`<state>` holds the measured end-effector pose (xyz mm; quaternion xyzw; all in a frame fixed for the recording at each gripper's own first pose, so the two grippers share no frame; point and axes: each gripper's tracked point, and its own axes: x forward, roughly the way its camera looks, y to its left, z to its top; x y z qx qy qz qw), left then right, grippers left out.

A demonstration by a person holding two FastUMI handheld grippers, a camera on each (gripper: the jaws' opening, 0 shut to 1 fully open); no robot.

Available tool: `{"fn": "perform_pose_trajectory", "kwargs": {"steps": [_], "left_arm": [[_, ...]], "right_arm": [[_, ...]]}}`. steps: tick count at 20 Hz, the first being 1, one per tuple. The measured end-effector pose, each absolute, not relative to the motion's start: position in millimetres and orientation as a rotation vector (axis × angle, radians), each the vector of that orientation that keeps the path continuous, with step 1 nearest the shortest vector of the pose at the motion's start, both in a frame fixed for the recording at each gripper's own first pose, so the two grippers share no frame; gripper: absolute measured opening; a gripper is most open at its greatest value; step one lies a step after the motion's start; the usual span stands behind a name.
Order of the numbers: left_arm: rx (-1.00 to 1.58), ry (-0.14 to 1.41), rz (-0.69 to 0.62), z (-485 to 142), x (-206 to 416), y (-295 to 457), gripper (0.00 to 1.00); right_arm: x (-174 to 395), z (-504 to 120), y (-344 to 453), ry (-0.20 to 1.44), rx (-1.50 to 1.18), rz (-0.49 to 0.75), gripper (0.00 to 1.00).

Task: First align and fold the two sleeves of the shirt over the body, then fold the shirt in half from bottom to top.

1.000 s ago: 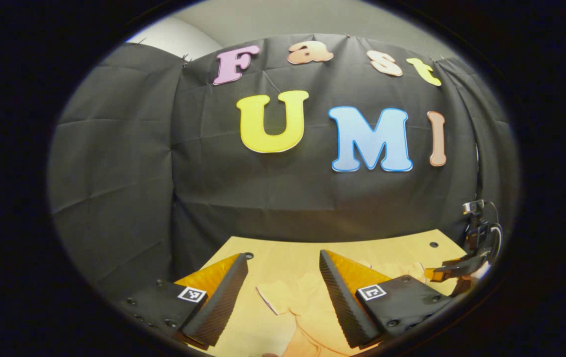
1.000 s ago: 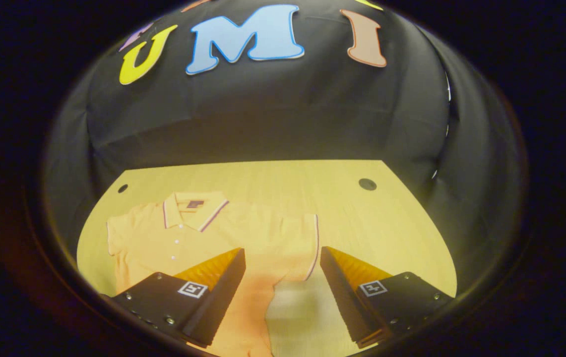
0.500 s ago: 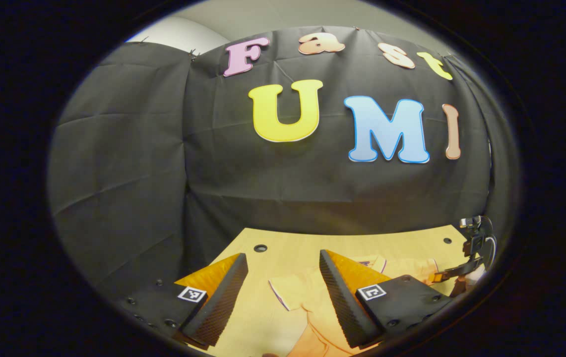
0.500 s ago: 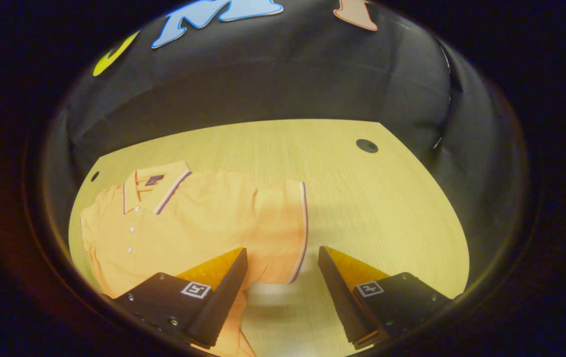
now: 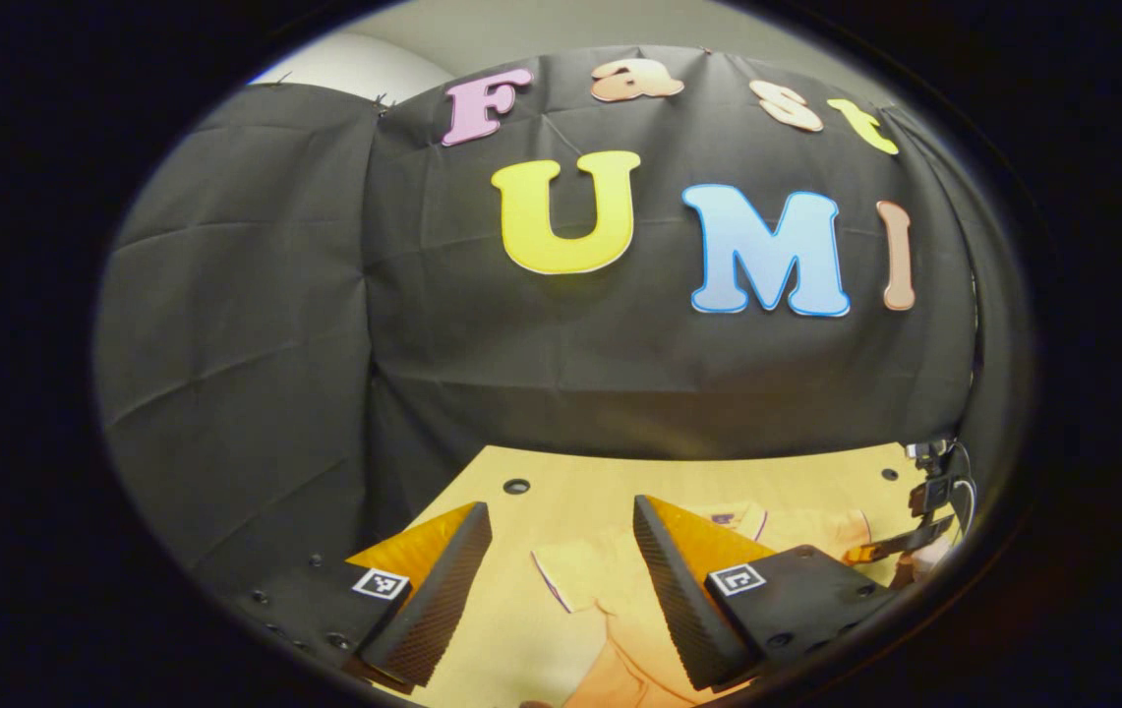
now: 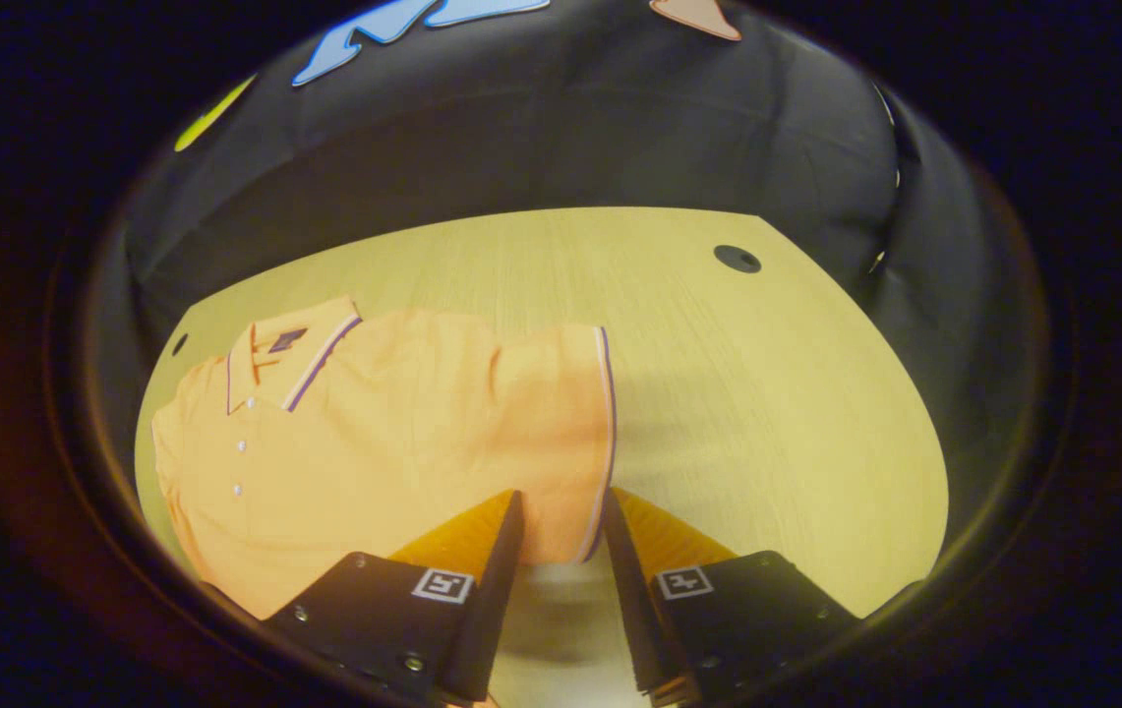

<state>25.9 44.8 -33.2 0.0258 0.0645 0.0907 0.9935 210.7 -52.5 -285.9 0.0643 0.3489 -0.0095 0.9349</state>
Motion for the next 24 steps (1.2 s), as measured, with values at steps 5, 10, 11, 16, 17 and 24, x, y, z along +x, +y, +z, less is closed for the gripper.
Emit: {"fn": "perform_pose_trajectory", "kwargs": {"steps": [5, 10, 11, 16, 17, 24], "left_arm": [[0.038, 0.130, 0.176, -35, 22, 41, 0.94], [0.036, 0.133, 0.175, -36, 19, 44, 0.94], [0.036, 0.134, 0.175, -35, 19, 45, 0.94], [0.026, 0.132, 0.183, -35, 13, 56, 0.94], [0.024, 0.131, 0.186, -34, 13, 59, 0.94], [0.014, 0.131, 0.224, -36, -3, 80, 0.94]], "right_arm": [[213, -285, -47, 0.706, 0.141, 0.015, 0.19], [215, -278, -43, 0.700, 0.075, 0.024, 0.01], [217, -272, -42, 0.684, 0.054, 0.025, 0.01], [228, -232, -15, 0.603, 0.031, 0.095, 0.01], [228, -225, -6, 0.593, 0.039, 0.117, 0.01], [220, -214, 72, 0.581, 0.017, 0.281, 0.01]]}}
